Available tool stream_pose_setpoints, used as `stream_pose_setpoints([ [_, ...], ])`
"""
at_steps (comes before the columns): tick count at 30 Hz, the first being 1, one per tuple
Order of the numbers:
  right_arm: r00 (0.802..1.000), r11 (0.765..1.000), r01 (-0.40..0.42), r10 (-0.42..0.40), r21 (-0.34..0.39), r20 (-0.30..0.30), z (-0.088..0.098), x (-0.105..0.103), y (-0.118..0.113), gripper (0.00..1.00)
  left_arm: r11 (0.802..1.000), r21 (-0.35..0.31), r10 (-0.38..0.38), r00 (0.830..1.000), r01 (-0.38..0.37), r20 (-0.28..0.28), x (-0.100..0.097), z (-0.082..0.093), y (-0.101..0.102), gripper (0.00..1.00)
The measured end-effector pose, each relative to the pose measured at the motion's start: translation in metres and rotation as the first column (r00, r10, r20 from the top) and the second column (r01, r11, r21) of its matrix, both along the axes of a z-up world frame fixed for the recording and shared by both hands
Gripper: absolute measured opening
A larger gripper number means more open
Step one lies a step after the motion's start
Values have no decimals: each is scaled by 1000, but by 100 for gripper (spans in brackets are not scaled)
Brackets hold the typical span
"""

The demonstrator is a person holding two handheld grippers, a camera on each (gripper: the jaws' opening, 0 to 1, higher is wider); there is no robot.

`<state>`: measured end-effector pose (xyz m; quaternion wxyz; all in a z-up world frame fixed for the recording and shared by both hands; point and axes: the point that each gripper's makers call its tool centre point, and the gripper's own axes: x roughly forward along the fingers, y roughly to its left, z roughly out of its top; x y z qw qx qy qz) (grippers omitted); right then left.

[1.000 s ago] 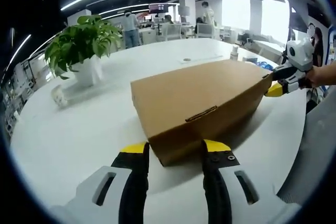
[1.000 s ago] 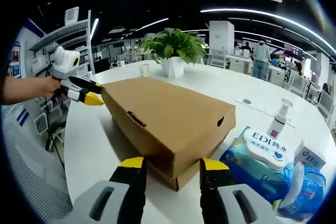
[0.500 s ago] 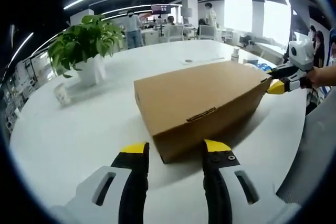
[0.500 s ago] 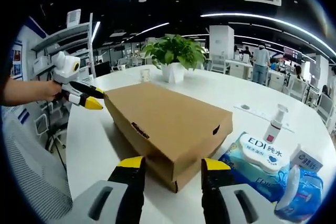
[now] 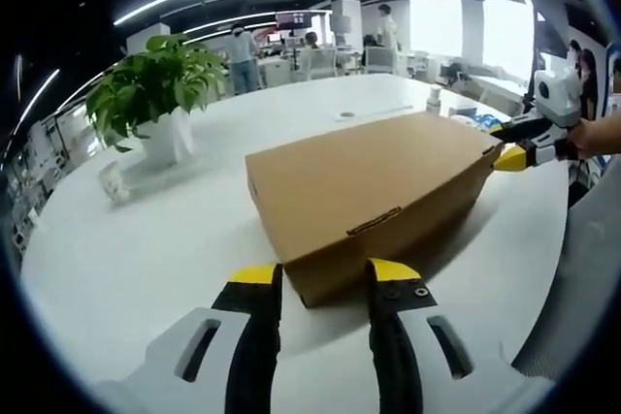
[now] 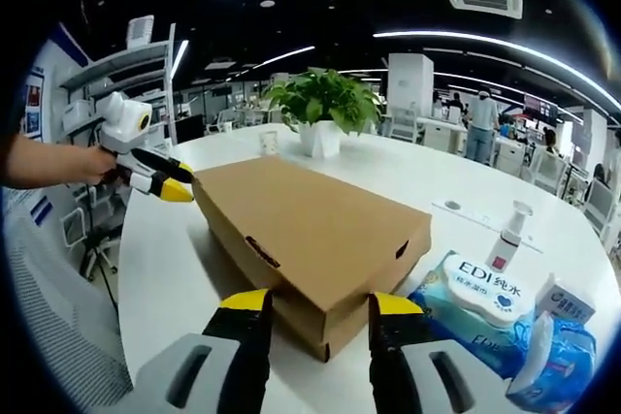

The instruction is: Operate the shoe box by opening the lid, removing the specified soft item, and placing it in the target area until the item is outside and the box remains undamaged.

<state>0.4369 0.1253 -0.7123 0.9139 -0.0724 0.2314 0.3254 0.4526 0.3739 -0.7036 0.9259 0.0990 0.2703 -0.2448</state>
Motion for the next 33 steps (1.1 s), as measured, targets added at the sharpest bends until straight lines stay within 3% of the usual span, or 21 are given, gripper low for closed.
stream_pose_setpoints([
  [16,1000,1000,0,0,-15,-18,-11,1,1,36,999,6,39,999,-39,-31,5,-14,3,30],
  [33,1000,1000,1,-2,-21,-23,-10,18,-2,36,999,7,33,998,-32,-47,22,-13,-1,30],
])
